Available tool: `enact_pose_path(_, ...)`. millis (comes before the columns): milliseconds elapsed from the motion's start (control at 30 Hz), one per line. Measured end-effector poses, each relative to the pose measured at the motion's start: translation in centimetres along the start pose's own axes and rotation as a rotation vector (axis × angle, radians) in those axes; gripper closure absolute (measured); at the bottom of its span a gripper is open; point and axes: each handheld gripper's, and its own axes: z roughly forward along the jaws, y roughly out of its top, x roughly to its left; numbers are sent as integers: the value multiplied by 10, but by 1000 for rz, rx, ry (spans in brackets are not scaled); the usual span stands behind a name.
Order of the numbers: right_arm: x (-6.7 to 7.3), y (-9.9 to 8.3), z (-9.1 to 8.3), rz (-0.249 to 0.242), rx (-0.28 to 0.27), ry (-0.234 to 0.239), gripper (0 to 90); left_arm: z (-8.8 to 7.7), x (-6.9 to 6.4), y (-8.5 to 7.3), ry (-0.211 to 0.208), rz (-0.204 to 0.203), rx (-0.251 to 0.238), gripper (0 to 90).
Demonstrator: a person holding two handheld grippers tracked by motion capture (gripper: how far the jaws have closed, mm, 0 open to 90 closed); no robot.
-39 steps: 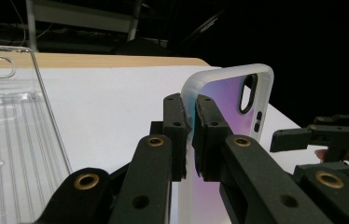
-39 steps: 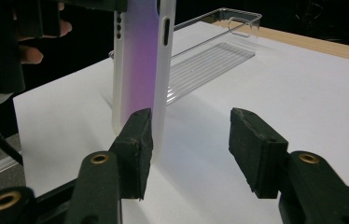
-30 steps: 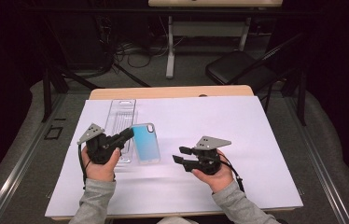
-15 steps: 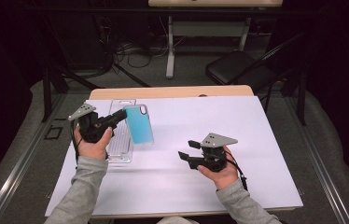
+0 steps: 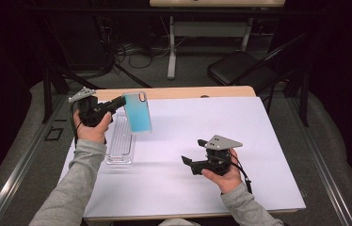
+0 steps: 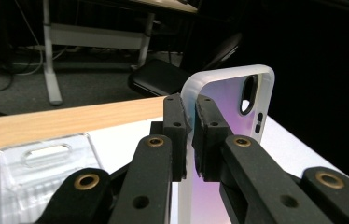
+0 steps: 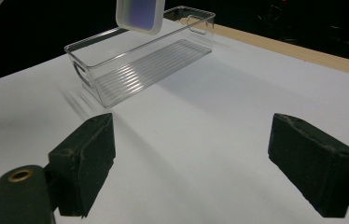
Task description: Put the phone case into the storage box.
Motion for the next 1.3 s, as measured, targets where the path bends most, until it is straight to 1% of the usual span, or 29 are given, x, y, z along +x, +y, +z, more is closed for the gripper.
enact_pose_path(67,-2,-1,-1,24,-2,10,141,1,3,3,-1,11,-1,850)
enact_pose_path(100,-3,-1,-2,28,-3,6,140,2,5,4,7,13,-3,849)
enact_pose_path(167,-3,-2,-4,25,17,-7,129,3,8,7,20,18,2,850)
enact_pose_path(267,-6,-4,-7,38,11,-6,110,6,14,11,32,18,-4,850)
enact_pose_path(333,-6,-5,-8,33,17,-11,62,8,18,13,38,28,-3,850)
enact_pose_path(433,-7,-5,-9,15,19,-13,29,11,24,16,47,45,-7,849)
enact_pose_path(533,-7,-6,-11,9,15,-15,5,15,32,19,56,43,-11,850)
enact_pose_path(600,-8,-6,-12,10,13,-19,2,17,36,20,54,44,-15,850)
enact_pose_path(700,-11,-7,-15,16,-1,-25,0,19,41,23,66,48,-20,850)
enact_pose_path(833,-16,-7,-16,30,-8,-35,8,20,47,26,75,37,-34,850)
enact_pose_path(933,-16,-8,-14,28,-4,-34,9,21,51,27,83,47,-32,850)
enact_pose_path(1067,-16,-9,-14,22,-3,-36,11,21,56,29,94,46,-43,850)
enact_pose_path(1300,-16,-9,-14,26,-10,-39,18,24,70,28,108,63,-50,850)
